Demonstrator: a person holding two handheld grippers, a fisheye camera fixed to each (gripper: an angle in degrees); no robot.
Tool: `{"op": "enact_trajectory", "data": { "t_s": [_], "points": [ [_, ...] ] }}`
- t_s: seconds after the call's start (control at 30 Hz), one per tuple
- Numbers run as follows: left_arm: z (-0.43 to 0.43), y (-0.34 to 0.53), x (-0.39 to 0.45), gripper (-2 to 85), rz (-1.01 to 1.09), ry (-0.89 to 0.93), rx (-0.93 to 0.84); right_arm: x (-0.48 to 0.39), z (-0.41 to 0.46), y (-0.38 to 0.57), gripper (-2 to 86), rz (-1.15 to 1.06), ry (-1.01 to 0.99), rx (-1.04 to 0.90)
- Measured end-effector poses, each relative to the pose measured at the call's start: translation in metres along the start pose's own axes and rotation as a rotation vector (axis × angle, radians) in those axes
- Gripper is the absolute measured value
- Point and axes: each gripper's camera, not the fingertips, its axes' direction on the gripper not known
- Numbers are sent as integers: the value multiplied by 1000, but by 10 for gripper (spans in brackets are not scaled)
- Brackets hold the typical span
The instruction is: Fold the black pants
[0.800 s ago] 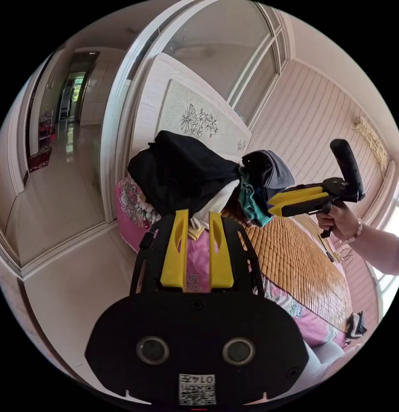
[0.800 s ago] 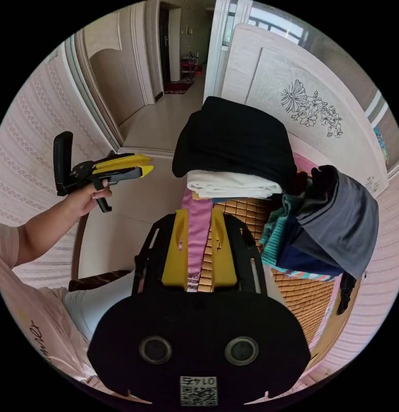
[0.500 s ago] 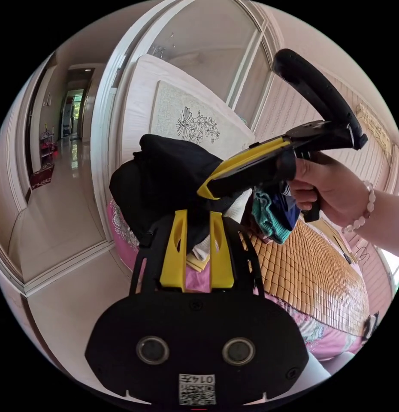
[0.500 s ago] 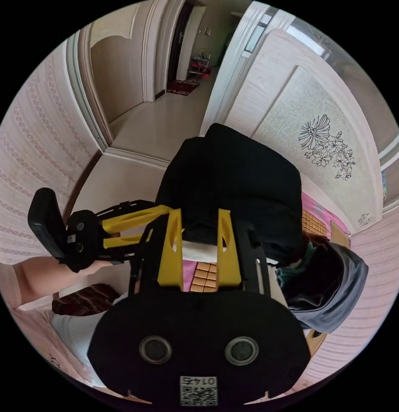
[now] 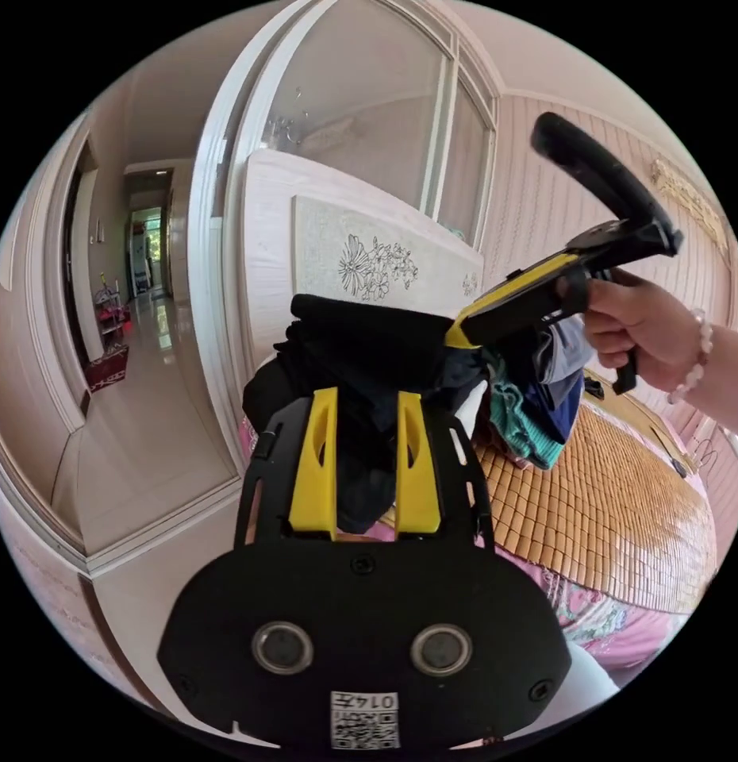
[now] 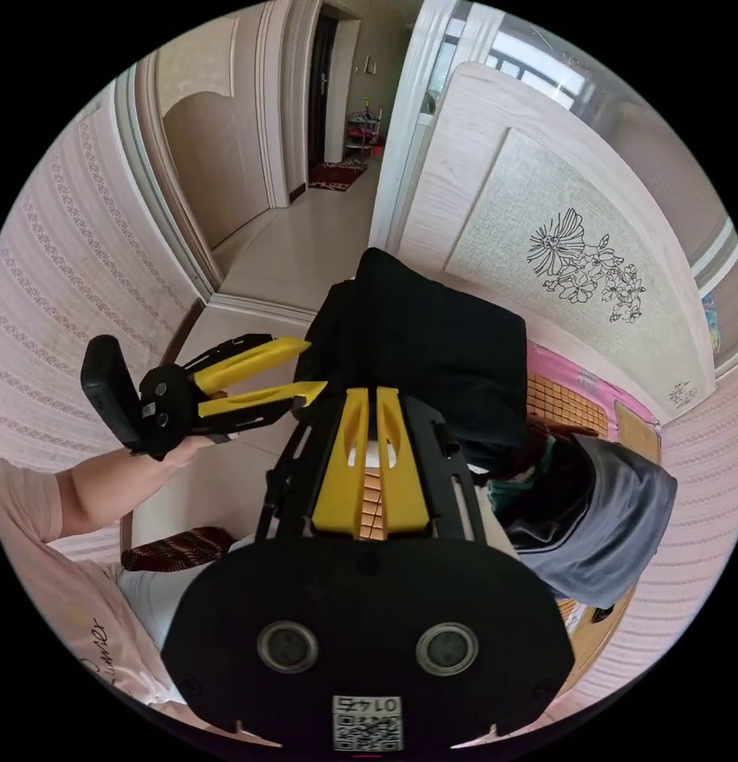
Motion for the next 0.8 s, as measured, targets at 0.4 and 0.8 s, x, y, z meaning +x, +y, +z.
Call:
{"op": "enact_trajectory", "data": {
  "t_s": [0.4, 0.8],
  "points": [
    [29, -56, -14, 53, 14, 29, -244, 39, -72, 82, 4, 128, -43, 212],
    [-56, -102, -5, 4, 62, 64, -111, 102, -187, 190, 1, 353, -113, 597]
  ]
}}
